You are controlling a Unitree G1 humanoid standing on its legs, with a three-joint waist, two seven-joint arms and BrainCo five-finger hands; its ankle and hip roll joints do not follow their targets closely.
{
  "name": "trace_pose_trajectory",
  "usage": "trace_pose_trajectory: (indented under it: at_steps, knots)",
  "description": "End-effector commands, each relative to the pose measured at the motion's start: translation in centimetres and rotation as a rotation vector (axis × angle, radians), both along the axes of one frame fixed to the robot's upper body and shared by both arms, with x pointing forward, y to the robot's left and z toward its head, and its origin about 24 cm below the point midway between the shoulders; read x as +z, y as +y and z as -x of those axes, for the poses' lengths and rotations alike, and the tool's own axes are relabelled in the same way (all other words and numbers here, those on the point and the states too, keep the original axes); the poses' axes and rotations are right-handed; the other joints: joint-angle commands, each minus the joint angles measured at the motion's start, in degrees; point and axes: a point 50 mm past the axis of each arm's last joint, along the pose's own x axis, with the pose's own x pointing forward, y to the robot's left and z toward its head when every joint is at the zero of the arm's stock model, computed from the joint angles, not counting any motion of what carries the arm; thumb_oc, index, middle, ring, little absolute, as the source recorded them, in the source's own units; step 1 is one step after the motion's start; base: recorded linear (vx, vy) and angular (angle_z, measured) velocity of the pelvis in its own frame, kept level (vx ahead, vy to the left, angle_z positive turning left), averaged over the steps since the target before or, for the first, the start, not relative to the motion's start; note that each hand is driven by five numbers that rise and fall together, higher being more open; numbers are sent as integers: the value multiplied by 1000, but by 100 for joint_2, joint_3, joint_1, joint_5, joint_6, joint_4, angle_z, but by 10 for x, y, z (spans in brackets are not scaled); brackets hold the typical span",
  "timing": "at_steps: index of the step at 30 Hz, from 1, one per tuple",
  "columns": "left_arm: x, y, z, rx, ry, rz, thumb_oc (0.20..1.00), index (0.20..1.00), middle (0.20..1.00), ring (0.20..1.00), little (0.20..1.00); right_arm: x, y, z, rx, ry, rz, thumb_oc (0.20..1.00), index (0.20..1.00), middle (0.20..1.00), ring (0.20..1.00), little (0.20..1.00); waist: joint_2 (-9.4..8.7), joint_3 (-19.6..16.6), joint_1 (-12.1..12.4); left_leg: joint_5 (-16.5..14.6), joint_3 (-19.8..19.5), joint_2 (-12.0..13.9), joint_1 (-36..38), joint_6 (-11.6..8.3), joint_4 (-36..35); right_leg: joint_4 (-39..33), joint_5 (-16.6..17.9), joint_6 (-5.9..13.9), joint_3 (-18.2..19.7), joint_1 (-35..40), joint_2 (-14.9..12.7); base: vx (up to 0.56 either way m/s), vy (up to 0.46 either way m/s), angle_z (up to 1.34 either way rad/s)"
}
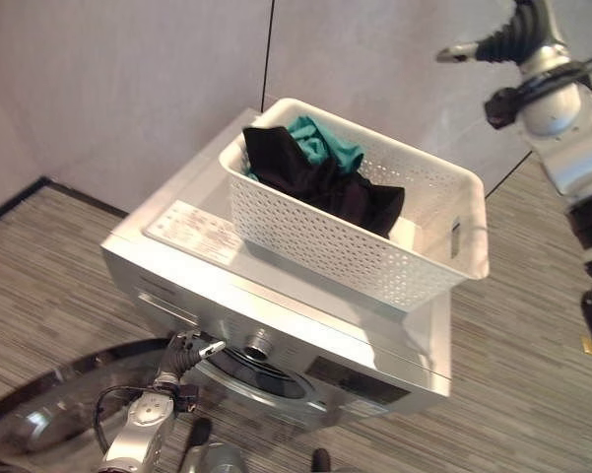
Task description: Grab the laundry basket,head to the washer,open it,put in the laundry and shut it.
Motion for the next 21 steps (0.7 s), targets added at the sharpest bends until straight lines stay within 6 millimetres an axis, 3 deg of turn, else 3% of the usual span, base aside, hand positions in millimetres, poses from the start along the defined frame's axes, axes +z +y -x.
trace_pose_trajectory:
  at_steps: [1, 2, 5, 8, 9, 13, 21]
  knots:
    - [31, -2, -12, -69, -174, -5, 1000, 1000, 1000, 1000, 1000, 19, -23, -3, -122, 24, 18, 1000, 1000, 1000, 1000, 1000, -182, -429, 205, -16, -65, 364, 457, 58, -756, 715, -433, 949, 200, -557, -756, -35, 236, -55]
    - [34, 5, -13, -70, -175, -38, 1000, 1000, 1000, 1000, 1000, 20, -9, -9, -92, 65, 5, 1000, 1000, 1000, 1000, 1000, -220, -309, 218, -62, 86, 266, 489, 171, -697, 1075, -177, 895, 217, -792, -720, -87, 182, -48]
    - [38, 12, -15, -53, -184, -53, 1000, 1000, 1000, 1000, 1000, 18, -2, -13, -81, 107, 7, 1000, 1000, 1000, 1000, 1000, -153, -236, 231, -31, 188, 217, 396, 250, -671, 1426, -440, 822, -106, -870, -462, -60, 144, -43]
    - [42, 18, -14, -43, -184, -54, 1000, 1000, 1000, 1000, 1000, 20, 9, -18, -90, 160, 56, 1000, 1000, 1000, 1000, 1000, -74, -225, 306, 105, 308, 176, 394, 317, -820, 1702, -890, 705, -948, -830, -131, -51, 133, -6]
    - [43, 19, -12, -51, -185, -46, 1000, 1000, 1000, 1000, 1000, 16, 10, -22, -118, 210, 91, 1000, 1000, 1000, 1000, 1000, -151, -249, 417, 125, 369, 158, 431, 299, -920, 1419, -1076, 625, -1318, -642, -58, -5, -21, -16]
    - [42, 12, -8, -75, -182, -33, 1000, 1000, 1000, 1000, 1000, 5, 6, -27, -157, 289, 152, 1000, 1000, 1000, 1000, 1000, -324, -277, 495, 249, 391, 299, 387, 157, -1115, 714, -995, 648, -1264, -363, 82, 40, -96, -15]
    - [33, 0, -1, -94, -146, 20, 1000, 1000, 1000, 1000, 1000, 0, 14, -27, -110, 318, 214, 1000, 1000, 1000, 1000, 1000, -449, -232, 524, 495, 344, 584, 454, -1, -1584, -3, -827, 676, -1367, -115, 308, 32, -84, 1]
